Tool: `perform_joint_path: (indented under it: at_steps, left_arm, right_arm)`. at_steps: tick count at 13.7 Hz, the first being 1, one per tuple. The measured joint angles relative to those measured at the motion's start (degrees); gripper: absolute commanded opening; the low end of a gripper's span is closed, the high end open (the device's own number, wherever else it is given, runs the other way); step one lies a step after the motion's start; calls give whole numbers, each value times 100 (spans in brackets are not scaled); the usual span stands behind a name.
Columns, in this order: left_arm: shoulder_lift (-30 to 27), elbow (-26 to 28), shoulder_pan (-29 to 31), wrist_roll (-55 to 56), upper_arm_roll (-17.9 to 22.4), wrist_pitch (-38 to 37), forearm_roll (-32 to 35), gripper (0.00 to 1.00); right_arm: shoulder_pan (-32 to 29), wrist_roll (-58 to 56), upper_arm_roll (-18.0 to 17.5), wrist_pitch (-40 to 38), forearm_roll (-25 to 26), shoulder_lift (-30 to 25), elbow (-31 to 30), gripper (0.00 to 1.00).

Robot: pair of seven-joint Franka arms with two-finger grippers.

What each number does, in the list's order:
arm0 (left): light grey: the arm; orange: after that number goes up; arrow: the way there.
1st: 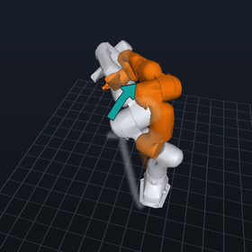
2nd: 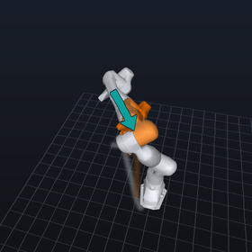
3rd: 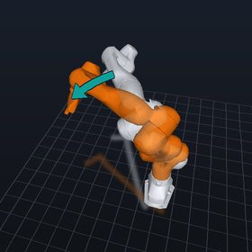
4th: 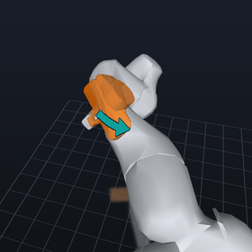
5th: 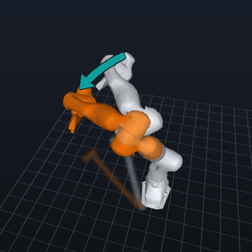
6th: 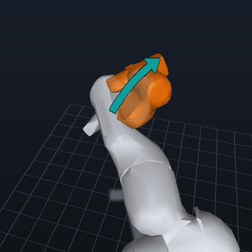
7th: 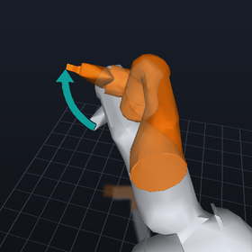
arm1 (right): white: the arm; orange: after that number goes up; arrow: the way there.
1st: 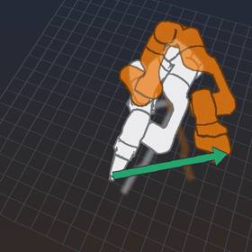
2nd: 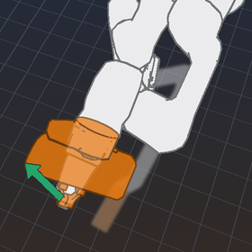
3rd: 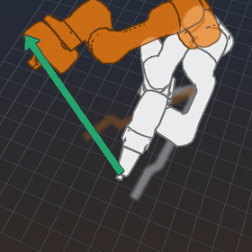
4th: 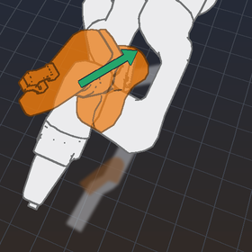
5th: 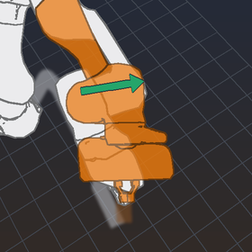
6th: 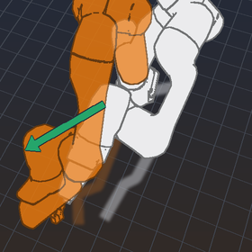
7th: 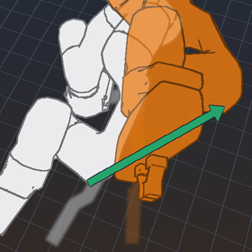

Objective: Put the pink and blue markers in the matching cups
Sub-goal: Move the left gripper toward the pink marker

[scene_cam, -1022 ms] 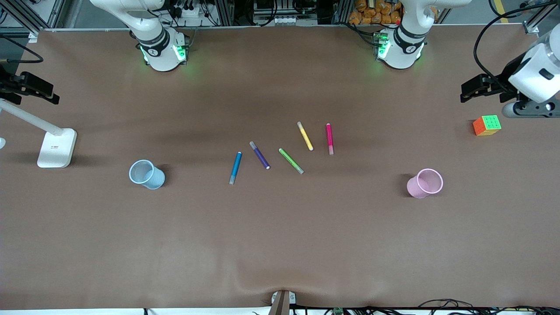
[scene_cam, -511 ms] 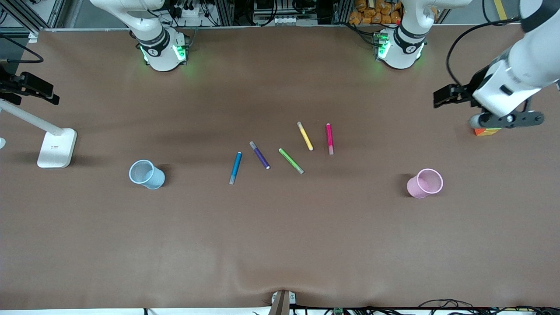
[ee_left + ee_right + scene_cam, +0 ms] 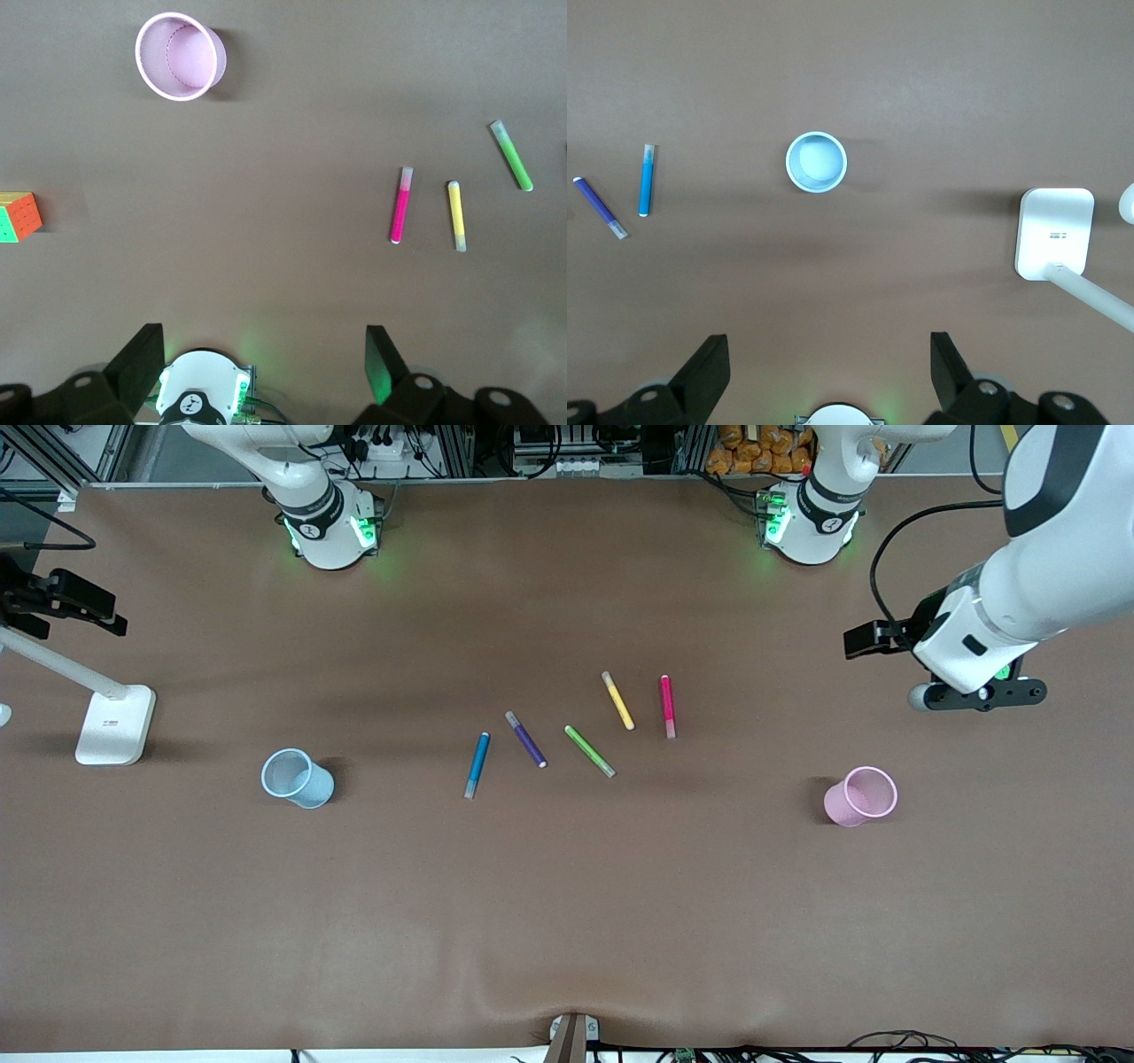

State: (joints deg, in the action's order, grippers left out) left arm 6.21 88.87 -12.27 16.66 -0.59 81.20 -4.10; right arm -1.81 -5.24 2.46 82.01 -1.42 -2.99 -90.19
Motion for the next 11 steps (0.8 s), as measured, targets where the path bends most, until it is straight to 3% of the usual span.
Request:
perform_joint_path:
  at_steps: [5, 11]
  left_arm:
    - [273, -1, -230, 527, -172, 319, -17, 100]
    - [861, 156, -961, 1460, -213, 877, -30, 100]
  right_arm:
    - [-4, -1, 10, 11, 5, 0, 0, 100]
    - [-60, 1, 81, 284, 12, 28, -45, 100]
